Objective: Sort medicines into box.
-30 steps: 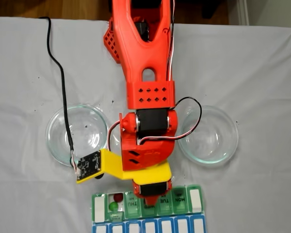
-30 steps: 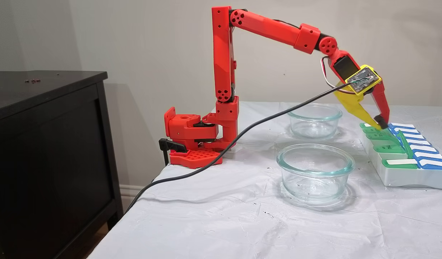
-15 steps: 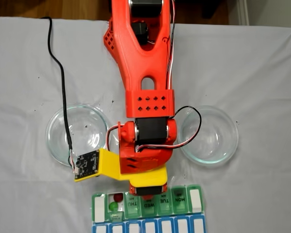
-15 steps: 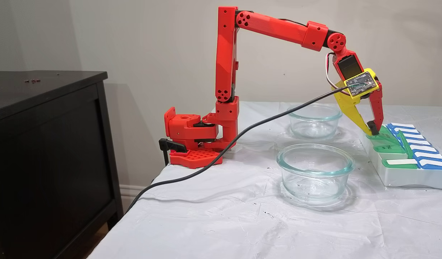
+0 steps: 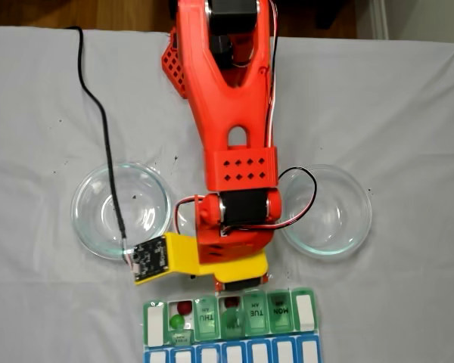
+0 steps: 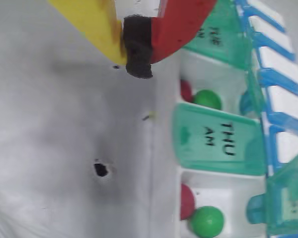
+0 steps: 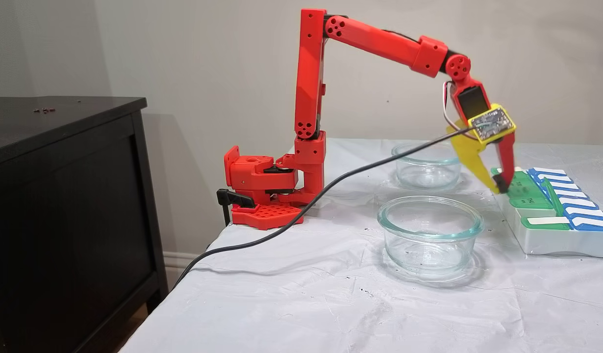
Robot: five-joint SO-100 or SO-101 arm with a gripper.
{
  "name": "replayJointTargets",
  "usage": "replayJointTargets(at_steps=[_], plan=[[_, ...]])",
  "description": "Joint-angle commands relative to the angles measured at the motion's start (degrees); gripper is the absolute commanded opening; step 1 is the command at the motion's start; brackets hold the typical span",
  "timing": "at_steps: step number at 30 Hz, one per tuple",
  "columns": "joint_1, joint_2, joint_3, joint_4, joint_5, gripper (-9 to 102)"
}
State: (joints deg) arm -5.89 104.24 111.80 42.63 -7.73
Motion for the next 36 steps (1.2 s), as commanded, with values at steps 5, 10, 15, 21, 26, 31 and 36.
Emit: replayJointTargets(at_steps=[5,10,15,21,26,31,36], plan=[[-1.6,1.4,1.6,-0.3,-1.8,0],[-0.4,8.2,0.1,-3.2,-1.4,0],[3.4,19.1,-0.2,-8.8,0.3,0],[4.8,24.9,3.3,-17.7,2.1,0],[2.3,19.6,3.3,-23.9,2.6,0],[-0.6,12.4,2.5,-27.0,1.9,0],[-1.1,7.2,0.4,-26.4,1.8,0]])
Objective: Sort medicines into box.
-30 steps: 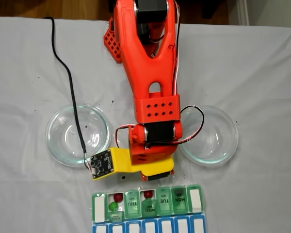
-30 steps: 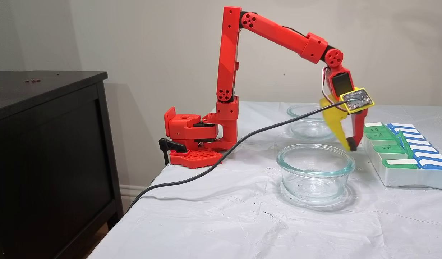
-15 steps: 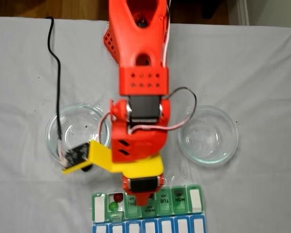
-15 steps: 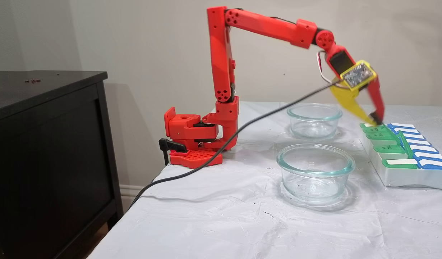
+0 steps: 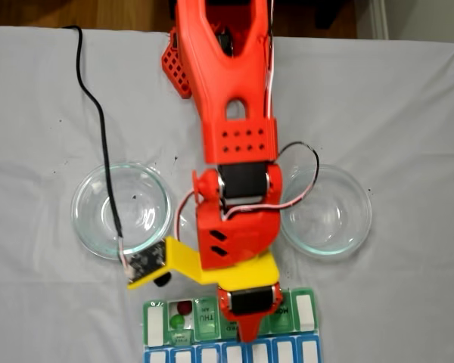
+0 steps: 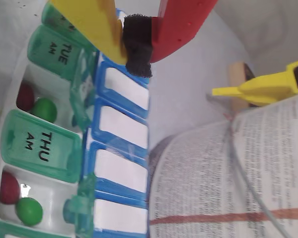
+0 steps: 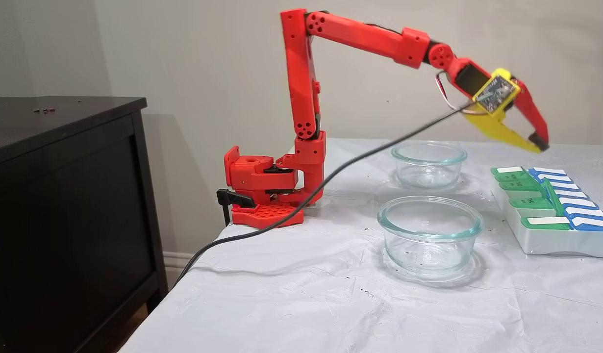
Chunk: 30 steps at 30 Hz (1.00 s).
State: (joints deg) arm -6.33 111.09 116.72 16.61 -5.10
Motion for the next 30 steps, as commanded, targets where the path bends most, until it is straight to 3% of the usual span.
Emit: replayJointTargets(at_steps=[1,15,30], plan=[[-0.8,0.1,-4.5,0.4,-1.1,0],[1.1,-1.3,-5.9,11.0,-1.6,0],[-0.1,-6.2,-4.0,13.4,-2.2,0]])
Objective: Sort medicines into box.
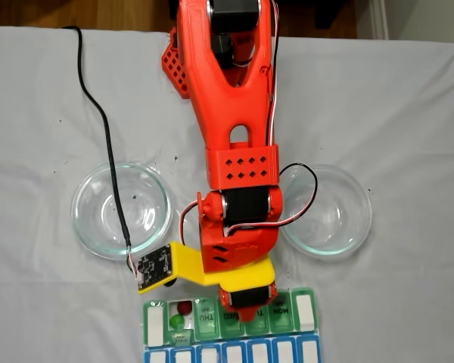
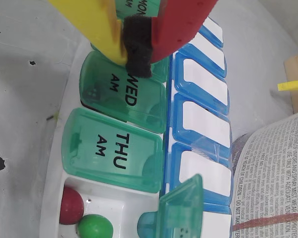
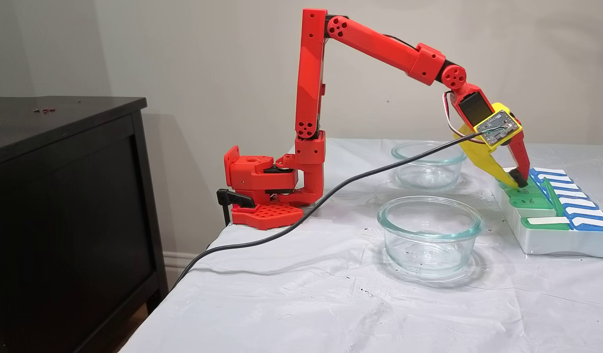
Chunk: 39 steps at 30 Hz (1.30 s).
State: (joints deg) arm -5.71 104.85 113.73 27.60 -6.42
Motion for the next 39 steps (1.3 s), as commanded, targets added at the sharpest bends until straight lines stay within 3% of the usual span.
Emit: replayJointTargets(at_steps=[1,17,34,39], plan=[[-1.1,-0.4,-0.6,3.3,-1.5,0],[-0.8,-3.2,-1.4,2.6,-2.5,0],[1.9,-4.4,-6.9,5.4,-17.7,0],[2.9,-1.2,-7.7,8.1,-17.3,0]])
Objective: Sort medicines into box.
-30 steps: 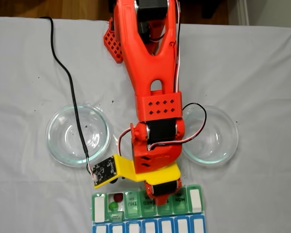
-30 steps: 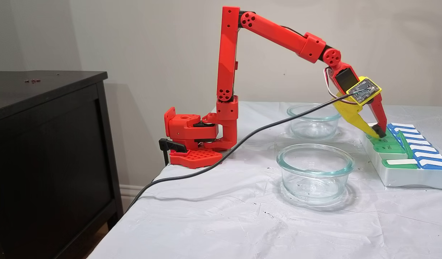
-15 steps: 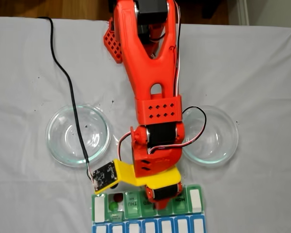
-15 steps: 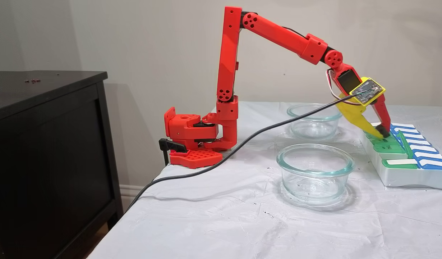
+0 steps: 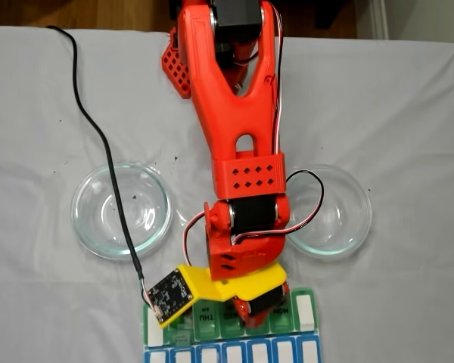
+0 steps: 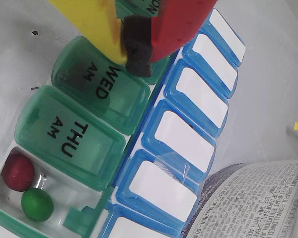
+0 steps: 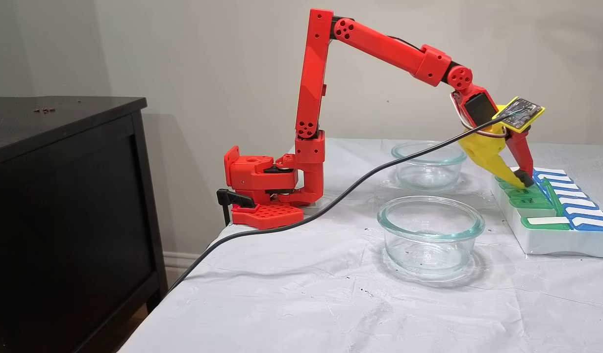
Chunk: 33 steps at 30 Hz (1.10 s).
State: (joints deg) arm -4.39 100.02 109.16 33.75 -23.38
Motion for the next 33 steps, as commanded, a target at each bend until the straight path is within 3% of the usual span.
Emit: replayJointTargets(at_steps=[1,11,20,30,33], plan=[[1.7,4.0,-3.2,2.5,-0.4,0],[5.1,1.7,-7.6,5.2,-1.6,0],[5.6,-1.8,-8.2,7.9,8.2,0],[1.3,9.8,1.4,1.2,-3.8,0],[1.5,11.1,1.1,-2.3,-1.8,0]])
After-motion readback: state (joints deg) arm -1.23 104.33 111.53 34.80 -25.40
